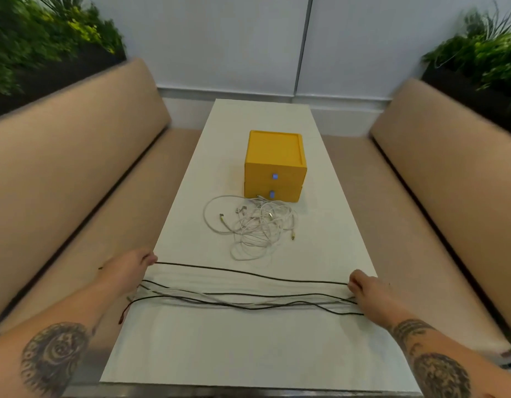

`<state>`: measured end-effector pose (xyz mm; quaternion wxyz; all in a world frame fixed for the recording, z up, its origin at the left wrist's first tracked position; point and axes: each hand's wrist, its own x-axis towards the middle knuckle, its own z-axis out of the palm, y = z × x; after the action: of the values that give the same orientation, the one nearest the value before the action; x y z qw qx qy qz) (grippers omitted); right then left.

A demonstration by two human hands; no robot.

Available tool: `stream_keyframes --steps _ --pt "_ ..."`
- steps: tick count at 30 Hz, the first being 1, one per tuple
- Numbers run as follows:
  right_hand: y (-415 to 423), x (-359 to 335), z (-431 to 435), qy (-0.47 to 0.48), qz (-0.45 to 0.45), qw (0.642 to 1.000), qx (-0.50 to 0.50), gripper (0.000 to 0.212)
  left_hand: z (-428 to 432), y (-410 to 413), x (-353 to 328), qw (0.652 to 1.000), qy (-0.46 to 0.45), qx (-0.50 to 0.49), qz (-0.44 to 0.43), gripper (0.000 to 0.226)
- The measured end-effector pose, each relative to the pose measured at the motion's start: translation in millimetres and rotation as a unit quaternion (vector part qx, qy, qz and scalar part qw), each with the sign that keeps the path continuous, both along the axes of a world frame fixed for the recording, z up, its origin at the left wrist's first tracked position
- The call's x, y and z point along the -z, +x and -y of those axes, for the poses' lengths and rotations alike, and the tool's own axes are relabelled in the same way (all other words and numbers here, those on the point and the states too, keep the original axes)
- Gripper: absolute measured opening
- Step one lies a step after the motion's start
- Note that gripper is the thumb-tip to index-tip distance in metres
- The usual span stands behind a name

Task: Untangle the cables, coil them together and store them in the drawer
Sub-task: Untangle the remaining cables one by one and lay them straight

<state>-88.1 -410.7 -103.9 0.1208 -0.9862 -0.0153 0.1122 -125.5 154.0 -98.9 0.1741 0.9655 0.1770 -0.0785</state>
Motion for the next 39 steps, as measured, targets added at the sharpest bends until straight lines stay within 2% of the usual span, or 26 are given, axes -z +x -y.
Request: stream_keyframes --steps 5,12,14,16,18,21,24,28,31,35,39 --pt "-9.3 16.3 -1.8 0.013 0.038 0.999 -0.027 0.016 -3.2 -15.7 21.8 1.000 0.014 -0.027 0.002 0.032" --pt "-20.3 14.3 -10.5 -0.037 0.077 0.996 -0.036 0.012 21.7 -26.0 24.0 0.997 0.071 -0.020 0.022 0.021" --pt "-25.4 14.8 -20.9 -0.001 0.093 0.995 -0.029 0.015 33.5 -30.2 20.0 0.997 0.062 -0.026 0.041 0.018" --pt "-30.8 16.3 -34.4 0.048 0.108 0.992 -0.040 0.030 47.0 -32.5 18.8 0.996 0.036 -0.016 0.083 0.018" --pt "-37.2 17.3 -53.3 0.057 0.093 0.990 -0.089 0.046 61.0 -35.0 21.8 0.992 0.001 0.037 0.120 0.031" --pt "-46.2 23.3 -85.6 0.034 0.071 0.981 -0.177 0.065 87.1 -42.2 28.0 0.982 0.001 0.162 0.099 0.064" --pt "-50.7 35.7 -98.7 0.027 0.107 0.976 -0.190 0.058 105.5 -49.0 34.6 0.978 0.027 0.192 0.081 0.075" --pt "-50.6 47.2 -94.7 0.060 0.190 0.962 -0.185 0.031 104.6 -47.7 39.9 0.974 0.033 0.198 0.105 0.062" --pt "-50.0 49.4 -94.6 0.077 0.204 0.959 -0.182 0.022 106.0 -44.2 33.0 0.970 0.023 0.216 0.106 0.051" --pt "-48.5 45.5 -94.6 0.076 0.175 0.966 -0.175 0.032 108.2 -39.3 25.2 0.973 0.029 0.212 0.088 0.055" --pt "-47.6 32.7 -94.8 0.051 0.116 0.976 -0.178 0.048 117.9 -28.4 18.7 0.977 -0.005 0.191 0.094 0.032"
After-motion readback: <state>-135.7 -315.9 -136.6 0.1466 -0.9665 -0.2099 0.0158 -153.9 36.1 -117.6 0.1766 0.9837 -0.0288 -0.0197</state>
